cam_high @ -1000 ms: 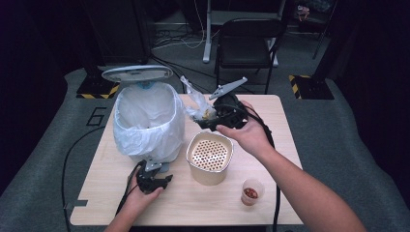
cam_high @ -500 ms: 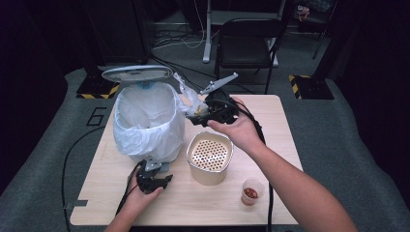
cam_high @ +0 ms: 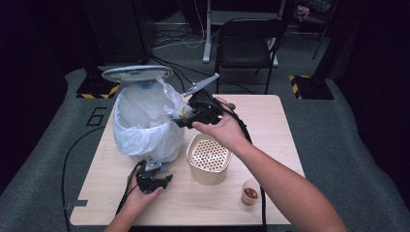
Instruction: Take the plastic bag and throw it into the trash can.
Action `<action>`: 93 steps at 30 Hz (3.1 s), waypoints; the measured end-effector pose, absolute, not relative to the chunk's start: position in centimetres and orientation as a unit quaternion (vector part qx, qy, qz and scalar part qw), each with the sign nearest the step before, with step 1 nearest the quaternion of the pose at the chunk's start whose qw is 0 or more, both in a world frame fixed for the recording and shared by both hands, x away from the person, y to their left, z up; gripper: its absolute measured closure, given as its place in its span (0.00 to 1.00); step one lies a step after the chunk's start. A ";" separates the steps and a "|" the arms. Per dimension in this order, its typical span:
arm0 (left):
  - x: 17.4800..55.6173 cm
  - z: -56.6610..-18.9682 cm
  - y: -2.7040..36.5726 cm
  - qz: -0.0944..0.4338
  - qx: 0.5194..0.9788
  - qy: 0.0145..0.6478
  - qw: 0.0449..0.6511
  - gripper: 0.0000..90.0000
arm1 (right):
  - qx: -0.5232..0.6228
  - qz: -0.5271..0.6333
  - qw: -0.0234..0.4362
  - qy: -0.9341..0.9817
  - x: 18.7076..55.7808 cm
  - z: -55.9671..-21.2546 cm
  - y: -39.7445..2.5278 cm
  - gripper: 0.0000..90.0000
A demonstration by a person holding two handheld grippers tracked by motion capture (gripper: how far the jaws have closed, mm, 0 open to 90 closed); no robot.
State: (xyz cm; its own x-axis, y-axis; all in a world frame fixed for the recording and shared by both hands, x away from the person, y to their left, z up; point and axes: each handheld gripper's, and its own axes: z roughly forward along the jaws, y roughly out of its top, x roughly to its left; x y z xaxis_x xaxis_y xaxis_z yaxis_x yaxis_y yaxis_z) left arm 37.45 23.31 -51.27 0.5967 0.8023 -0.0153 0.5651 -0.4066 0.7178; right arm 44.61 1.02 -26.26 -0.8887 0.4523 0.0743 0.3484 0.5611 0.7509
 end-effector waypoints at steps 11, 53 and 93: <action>37.5 -51.2 23.4 0.167 0.825 0.414 0.346 0.42 | 0.224 0.414 0.064 0.880 45.3 -25.8 2.9 0.72; 37.4 -51.2 23.2 0.167 0.819 0.422 0.350 0.41 | 0.209 0.431 0.044 0.877 45.6 -26.2 7.2 0.71; 37.4 -51.1 23.2 0.164 0.824 0.419 0.345 0.41 | 0.238 0.414 0.070 0.876 48.9 -29.7 12.1 0.66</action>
State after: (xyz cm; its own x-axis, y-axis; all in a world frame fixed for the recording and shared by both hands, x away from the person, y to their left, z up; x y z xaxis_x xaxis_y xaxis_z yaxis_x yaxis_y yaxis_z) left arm 37.36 23.21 -51.13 0.5949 0.8036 -0.0197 0.5778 -0.4104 0.7055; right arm 48.92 12.06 -29.68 -0.8764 0.4759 0.0740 0.3592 0.5437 0.7585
